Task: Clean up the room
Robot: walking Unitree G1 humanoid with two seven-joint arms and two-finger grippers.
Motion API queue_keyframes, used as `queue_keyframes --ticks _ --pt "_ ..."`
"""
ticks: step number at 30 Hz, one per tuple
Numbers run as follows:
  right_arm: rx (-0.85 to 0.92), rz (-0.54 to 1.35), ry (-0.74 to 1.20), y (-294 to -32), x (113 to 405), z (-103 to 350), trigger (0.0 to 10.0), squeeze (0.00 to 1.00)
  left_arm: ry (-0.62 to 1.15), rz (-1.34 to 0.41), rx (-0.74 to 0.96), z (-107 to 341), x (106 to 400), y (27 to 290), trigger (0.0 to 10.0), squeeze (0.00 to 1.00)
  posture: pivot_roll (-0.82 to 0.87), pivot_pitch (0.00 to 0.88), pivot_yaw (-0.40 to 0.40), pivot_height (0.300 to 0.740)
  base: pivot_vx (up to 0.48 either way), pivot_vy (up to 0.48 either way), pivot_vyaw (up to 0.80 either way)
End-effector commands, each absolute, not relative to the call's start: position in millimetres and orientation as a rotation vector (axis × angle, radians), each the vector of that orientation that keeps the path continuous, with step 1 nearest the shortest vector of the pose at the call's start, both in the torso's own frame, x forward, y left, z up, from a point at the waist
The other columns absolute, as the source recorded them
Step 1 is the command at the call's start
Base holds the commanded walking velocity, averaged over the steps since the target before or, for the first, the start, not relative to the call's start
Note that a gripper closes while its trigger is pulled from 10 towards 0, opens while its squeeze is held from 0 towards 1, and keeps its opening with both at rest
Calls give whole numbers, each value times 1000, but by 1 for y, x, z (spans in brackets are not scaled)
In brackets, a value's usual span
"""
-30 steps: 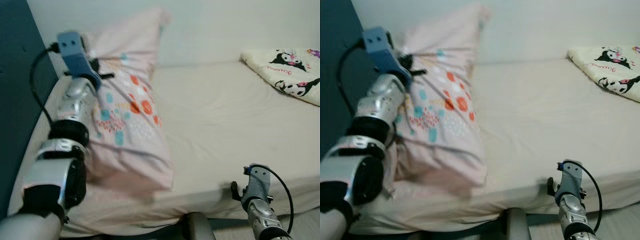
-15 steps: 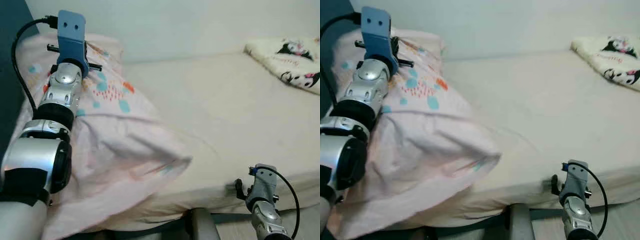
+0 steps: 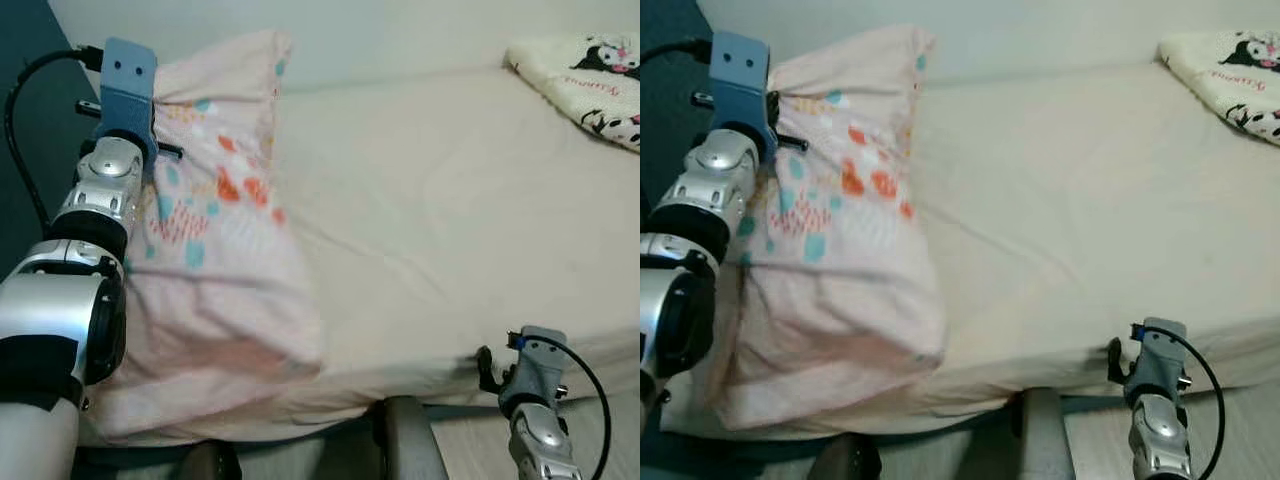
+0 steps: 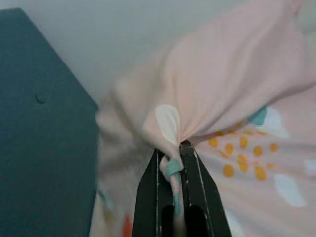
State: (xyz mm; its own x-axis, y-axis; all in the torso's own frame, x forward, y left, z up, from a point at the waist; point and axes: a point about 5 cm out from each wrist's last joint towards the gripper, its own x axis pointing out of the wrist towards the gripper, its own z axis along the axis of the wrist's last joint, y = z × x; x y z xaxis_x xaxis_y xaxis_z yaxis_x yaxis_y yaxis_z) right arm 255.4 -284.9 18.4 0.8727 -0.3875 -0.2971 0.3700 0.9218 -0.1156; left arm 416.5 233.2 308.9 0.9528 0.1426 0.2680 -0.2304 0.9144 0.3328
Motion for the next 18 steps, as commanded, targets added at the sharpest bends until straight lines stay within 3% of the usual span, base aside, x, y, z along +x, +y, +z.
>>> queue_keyframes --ticks 1,10,18 --pt "-36 -416 572 -280 210 -28 10000 0 -334 223 441 334 411 242 0 0 -192 281 59 541 0 0 0" --pt "-69 -379 544 -278 207 -20 10000 0 -291 323 577 339 403 272 0 0 -222 314 55 541 0 0 0" --pt "-77 -397 541 -283 187 -16 10000 0 -260 540 733 336 393 297 0 0 -243 353 51 541 0 0 0"
